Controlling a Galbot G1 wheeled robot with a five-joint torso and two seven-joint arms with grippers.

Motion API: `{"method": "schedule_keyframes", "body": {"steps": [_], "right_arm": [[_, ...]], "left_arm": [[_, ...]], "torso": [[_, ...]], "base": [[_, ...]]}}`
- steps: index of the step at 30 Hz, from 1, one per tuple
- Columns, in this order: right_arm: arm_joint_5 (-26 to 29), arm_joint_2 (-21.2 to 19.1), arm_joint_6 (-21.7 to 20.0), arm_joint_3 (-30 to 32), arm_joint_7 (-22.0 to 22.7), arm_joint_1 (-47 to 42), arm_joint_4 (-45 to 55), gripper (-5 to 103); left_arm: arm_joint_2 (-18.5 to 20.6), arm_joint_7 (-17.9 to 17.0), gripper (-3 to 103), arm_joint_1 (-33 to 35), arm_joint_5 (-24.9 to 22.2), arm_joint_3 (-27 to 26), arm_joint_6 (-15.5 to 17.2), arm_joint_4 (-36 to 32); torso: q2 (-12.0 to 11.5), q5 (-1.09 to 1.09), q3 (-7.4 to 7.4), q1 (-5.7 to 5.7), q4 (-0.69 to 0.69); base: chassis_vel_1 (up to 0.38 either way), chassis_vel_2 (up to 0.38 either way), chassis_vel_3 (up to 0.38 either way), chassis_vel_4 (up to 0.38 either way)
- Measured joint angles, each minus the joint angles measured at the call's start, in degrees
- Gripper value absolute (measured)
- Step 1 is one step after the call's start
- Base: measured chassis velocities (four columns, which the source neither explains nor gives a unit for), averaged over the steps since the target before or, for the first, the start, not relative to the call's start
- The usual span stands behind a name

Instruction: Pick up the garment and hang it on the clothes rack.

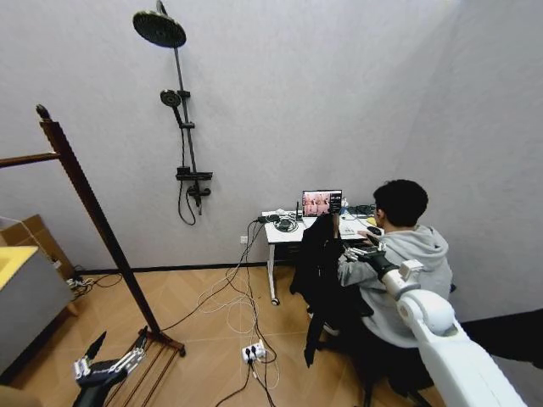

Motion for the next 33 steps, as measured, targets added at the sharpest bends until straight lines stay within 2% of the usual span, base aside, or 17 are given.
{"method": "schedule_keyframes", "body": {"steps": [8, 11, 15, 19, 21, 24, 25, 28, 31, 33], "right_arm": [[-0.13, 0.22, 0.12, -4.26, 0.30, 9.35, -7.61, 100], [0.39, 0.75, 0.00, -8.24, 0.75, 15.11, -12.95, 100], [0.55, 1.26, -0.16, -10.21, 1.42, 17.18, -15.03, 100], [0.64, 2.21, -0.83, -12.37, 3.90, 19.61, -17.58, 100], [0.67, 2.36, -0.89, -12.72, 4.25, 20.05, -18.07, 103], [0.71, 2.81, -0.97, -13.63, 5.19, 21.49, -19.83, 90], [0.71, 2.81, -0.97, -13.63, 5.19, 21.49, -19.83, 90], [0.75, 2.83, -0.97, -13.87, 5.23, 21.81, -20.13, 74], [0.76, 2.78, -0.97, -13.90, 5.23, 21.81, -20.11, 69], [0.79, 2.63, -1.07, -13.93, 5.34, 21.69, -19.77, 57]], "left_arm": [[0.00, 0.01, 100, 0.00, 0.00, 0.00, 0.00, 0.00], [0.00, 0.00, 100, 0.00, 0.00, 0.00, 0.00, 0.00], [0.00, 0.00, 100, 0.00, 0.00, 0.00, 0.00, 0.00], [0.00, 0.00, 100, 0.00, 0.00, 0.00, 0.00, 0.00], [0.00, 0.00, 100, 0.00, 0.00, 0.00, 0.00, 0.00], [0.00, 0.00, 100, 0.00, 0.00, 0.00, 0.00, 0.00], [0.00, 0.00, 100, 0.00, 0.00, 0.00, 0.00, 0.00], [0.00, 0.00, 100, 0.00, 0.00, 0.00, 0.00, 0.00], [0.00, 0.00, 100, 0.00, 0.00, 0.00, 0.00, 0.00], [0.00, 0.00, 100, 0.00, 0.00, 0.00, 0.00, 0.00]], "torso": [[0.00, 0.01, 0.00, 0.00, 0.00], [0.00, 0.00, 0.00, 0.00, 0.01], [0.00, 0.00, 0.00, 0.00, 0.01], [0.00, 0.01, 0.00, 0.00, 0.00], [0.00, 0.00, 0.00, 0.00, 0.00], [0.00, 0.00, 0.00, 0.00, 0.00], [0.00, 0.00, 0.00, 0.00, 0.00], [0.00, 0.00, 0.00, 0.00, 0.00], [0.00, 0.01, 0.00, 0.00, 0.00], [0.00, 0.00, 0.00, 0.00, 0.00]], "base": [[0.000, 0.000, 0.000, 0.000], [0.000, 0.000, 0.000, 0.000], [0.000, 0.000, 0.000, 0.000], [0.000, 0.000, 0.000, 0.000], [0.000, 0.000, 0.000, 0.000], [0.000, 0.000, 0.000, 0.000], [0.000, 0.000, 0.000, 0.000], [0.000, 0.000, 0.000, 0.000], [0.000, 0.000, 0.000, 0.000], [0.000, 0.000, 0.000, 0.000]]}}
